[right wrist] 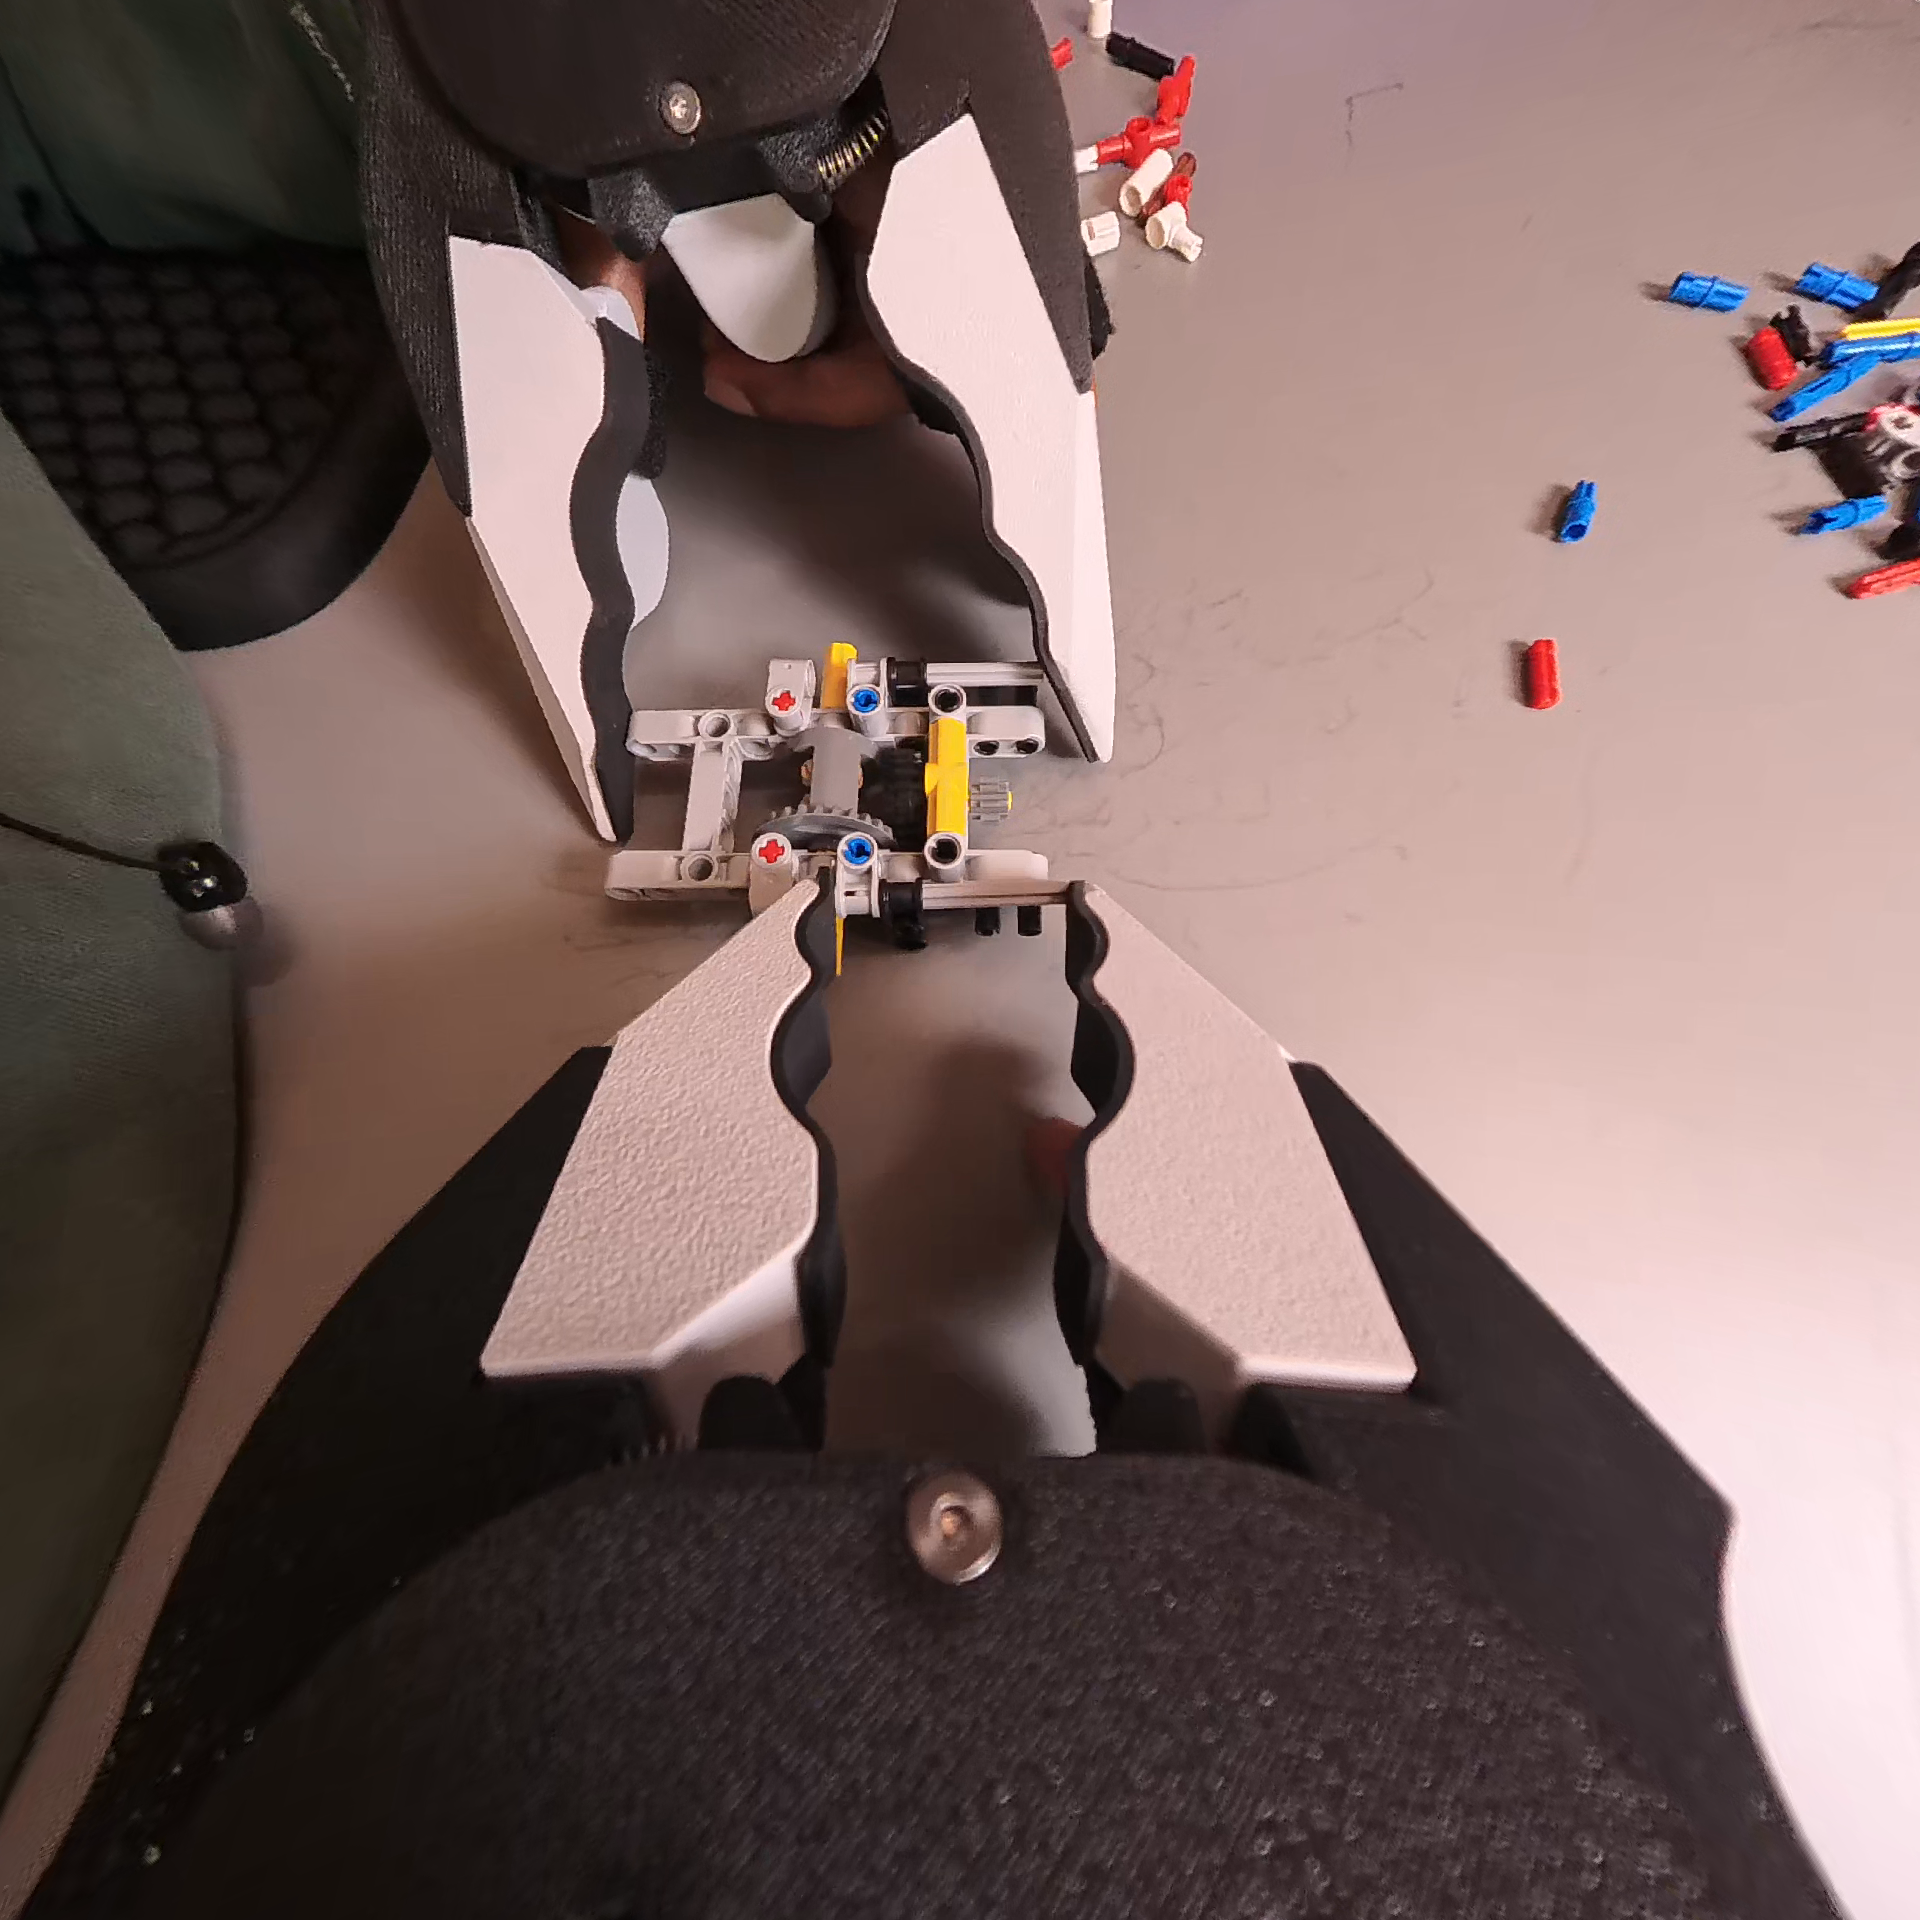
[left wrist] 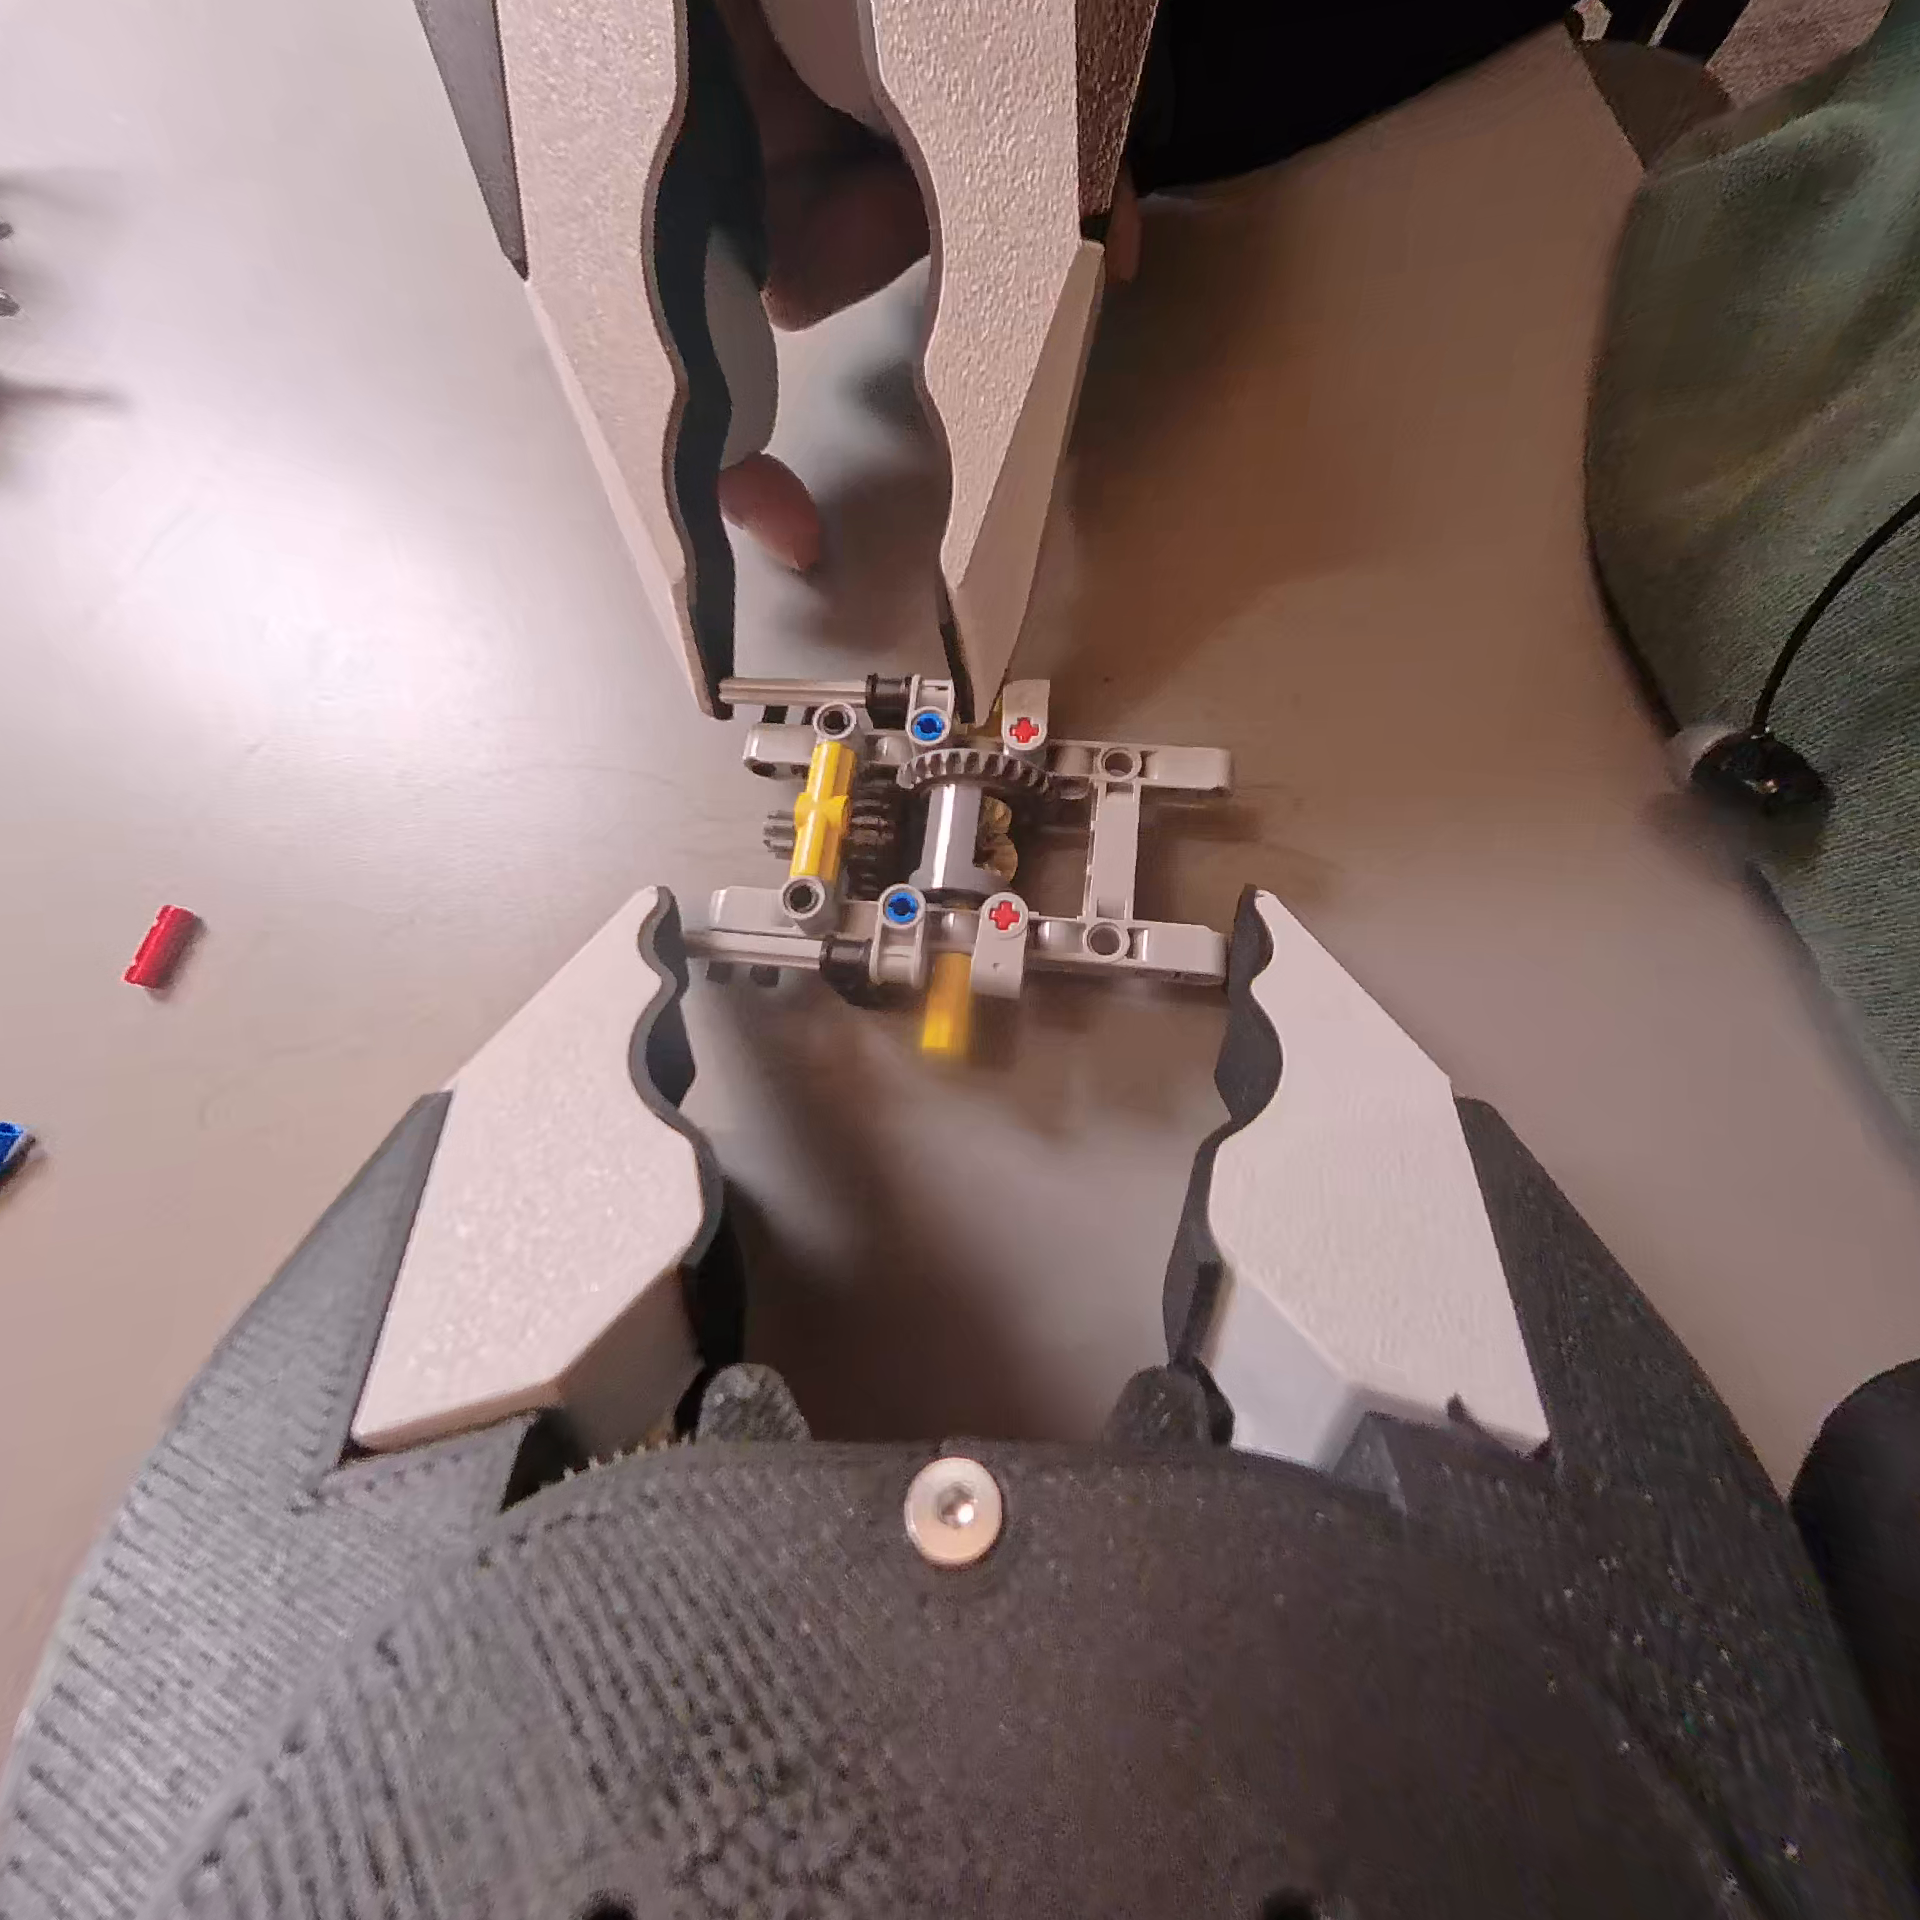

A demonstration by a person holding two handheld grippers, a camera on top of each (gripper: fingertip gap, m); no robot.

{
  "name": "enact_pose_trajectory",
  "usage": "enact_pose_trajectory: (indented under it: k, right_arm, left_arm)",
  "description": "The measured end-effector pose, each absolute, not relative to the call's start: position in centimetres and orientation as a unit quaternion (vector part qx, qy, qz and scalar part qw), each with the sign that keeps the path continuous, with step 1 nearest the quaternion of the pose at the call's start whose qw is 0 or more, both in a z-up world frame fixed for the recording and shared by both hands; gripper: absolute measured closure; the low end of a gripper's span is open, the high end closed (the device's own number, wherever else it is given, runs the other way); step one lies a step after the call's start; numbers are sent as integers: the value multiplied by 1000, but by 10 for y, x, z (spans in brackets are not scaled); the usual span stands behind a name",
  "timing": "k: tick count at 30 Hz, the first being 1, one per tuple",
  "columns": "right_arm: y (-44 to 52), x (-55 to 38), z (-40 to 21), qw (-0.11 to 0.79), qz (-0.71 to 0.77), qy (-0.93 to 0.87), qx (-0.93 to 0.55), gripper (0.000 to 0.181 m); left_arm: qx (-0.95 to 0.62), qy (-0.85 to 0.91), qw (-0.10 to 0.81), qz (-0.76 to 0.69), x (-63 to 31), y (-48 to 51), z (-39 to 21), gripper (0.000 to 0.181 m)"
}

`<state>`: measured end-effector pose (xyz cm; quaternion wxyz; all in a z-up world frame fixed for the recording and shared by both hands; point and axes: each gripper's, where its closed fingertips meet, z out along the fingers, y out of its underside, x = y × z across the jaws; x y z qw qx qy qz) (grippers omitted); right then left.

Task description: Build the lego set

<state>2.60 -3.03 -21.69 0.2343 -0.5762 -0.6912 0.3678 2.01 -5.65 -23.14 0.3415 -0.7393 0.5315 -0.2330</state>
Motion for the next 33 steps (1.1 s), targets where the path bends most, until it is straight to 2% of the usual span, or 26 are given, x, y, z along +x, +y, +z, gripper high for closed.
enact_pose_trajectory:
  k: [26, 27, 28, 29, 33]
  right_arm:
    - [-31, 25, -212, 278, 363, -694, -556, 141]
    - [-37, 28, -209, 282, 369, -696, -548, 168]
    - [-38, 27, -210, 284, 365, -698, -547, 169]
    - [-43, 28, -211, 282, 372, -706, -532, 181]
    - [-40, 24, -210, 303, 357, -710, -526, 181]
  left_arm:
    - [-753, 514, 342, -228, 19, -55, -232, 78]
    - [-758, 508, 341, -226, 18, -53, -233, 77]
    - [-758, 507, 340, -229, 17, -53, -233, 79]
    - [-757, 507, 342, -230, 17, -53, -232, 79]
    - [-743, 522, 352, -228, 18, -57, -229, 94]
